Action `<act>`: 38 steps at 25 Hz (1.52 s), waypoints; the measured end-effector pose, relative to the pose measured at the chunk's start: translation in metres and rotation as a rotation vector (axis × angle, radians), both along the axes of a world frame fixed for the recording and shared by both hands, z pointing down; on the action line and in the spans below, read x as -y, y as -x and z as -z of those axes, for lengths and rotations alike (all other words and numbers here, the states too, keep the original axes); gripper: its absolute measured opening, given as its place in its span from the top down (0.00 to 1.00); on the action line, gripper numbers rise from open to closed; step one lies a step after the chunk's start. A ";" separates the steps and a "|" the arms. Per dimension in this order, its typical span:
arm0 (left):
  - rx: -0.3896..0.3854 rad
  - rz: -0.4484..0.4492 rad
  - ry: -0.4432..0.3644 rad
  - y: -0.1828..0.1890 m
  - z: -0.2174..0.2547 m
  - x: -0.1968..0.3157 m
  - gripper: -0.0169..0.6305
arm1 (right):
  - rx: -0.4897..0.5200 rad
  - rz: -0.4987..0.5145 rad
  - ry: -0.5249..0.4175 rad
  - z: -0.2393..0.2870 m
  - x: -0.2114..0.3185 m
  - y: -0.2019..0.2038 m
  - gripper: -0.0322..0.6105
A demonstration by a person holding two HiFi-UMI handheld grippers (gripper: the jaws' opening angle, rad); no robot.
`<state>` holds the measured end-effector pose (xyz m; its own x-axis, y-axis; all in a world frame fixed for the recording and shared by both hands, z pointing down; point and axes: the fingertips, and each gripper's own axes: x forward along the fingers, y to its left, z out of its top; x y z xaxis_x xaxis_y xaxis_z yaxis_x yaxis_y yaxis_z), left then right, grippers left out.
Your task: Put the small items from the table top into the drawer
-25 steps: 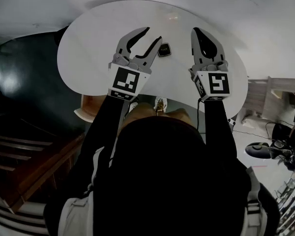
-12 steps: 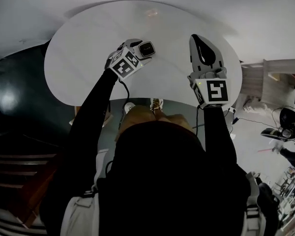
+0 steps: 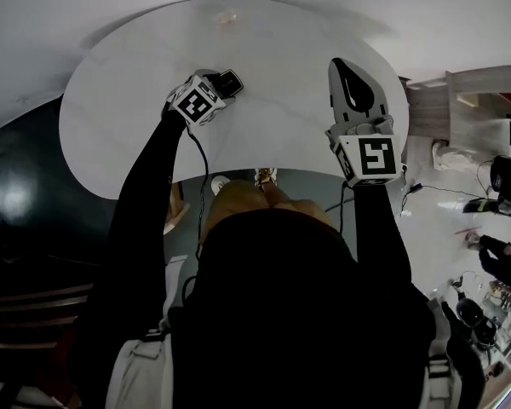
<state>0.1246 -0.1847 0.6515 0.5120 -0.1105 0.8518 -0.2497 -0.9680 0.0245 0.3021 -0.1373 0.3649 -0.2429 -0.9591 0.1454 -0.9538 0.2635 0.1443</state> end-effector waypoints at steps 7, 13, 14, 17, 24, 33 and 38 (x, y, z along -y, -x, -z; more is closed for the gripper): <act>-0.023 0.049 0.005 -0.002 0.011 -0.007 0.48 | 0.005 0.023 -0.009 0.002 0.002 0.007 0.91; -0.234 0.188 -0.151 -0.013 0.108 -0.005 0.48 | 0.035 0.081 -0.044 0.018 0.014 0.027 0.91; -0.276 0.212 -0.176 -0.014 0.129 -0.007 0.48 | 0.038 0.096 -0.053 0.023 0.017 0.032 0.91; -0.397 0.282 -0.245 -0.014 0.185 -0.012 0.48 | 0.040 0.138 -0.083 0.032 0.024 0.047 0.91; -0.626 0.444 -0.470 0.010 0.296 -0.025 0.48 | 0.049 0.242 -0.124 0.040 0.032 0.090 0.91; -0.709 0.580 -0.593 0.043 0.322 -0.039 0.48 | 0.045 0.304 -0.126 0.044 0.028 0.115 0.91; -0.699 0.633 -0.640 0.069 0.332 -0.049 0.48 | 0.049 0.373 -0.136 0.049 0.026 0.143 0.91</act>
<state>0.0557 -0.1360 0.3195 0.5498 -0.8297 0.0964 -0.8236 -0.5578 -0.1025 0.1592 -0.1638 0.3157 -0.5818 -0.8133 0.0024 -0.8028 0.5747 0.1585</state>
